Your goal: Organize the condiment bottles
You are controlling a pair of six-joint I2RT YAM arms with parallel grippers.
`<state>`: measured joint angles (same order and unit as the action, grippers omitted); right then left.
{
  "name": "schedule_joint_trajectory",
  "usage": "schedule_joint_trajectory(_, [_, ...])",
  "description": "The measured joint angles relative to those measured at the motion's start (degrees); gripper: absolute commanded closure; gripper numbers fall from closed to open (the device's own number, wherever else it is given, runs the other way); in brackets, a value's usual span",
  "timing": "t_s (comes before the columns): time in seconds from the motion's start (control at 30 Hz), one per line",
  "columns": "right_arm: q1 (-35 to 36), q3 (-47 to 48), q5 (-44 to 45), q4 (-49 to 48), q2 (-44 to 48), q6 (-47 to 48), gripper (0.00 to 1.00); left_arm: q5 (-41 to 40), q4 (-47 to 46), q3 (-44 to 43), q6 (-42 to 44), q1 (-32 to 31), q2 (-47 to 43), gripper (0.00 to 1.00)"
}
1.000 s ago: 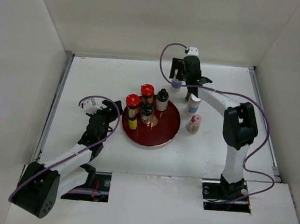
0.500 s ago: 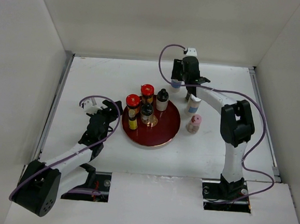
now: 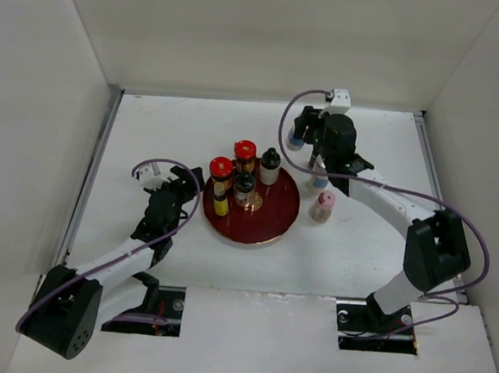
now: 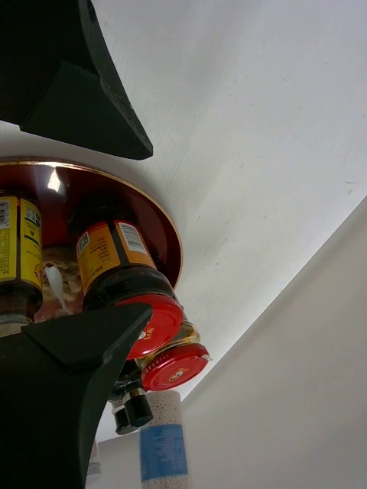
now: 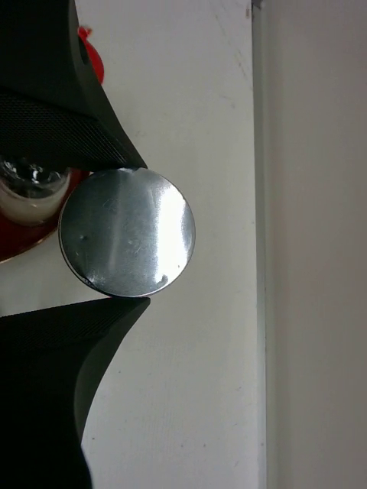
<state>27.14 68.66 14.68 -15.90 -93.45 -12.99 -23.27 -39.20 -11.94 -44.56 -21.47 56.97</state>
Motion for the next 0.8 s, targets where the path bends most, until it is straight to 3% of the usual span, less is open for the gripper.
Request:
schedule_joint_trajectory(0.3, [6.0,-14.0,3.0,-2.4,8.8,-0.7,0.46,0.0,-0.6,0.0,-0.1,0.1,0.0,0.25])
schedule_joint_trajectory(0.8, [11.6,-17.9,4.6,-2.6,7.2,-2.5,0.4,0.0,-0.9,0.7,-0.2,0.0,-0.7,0.25])
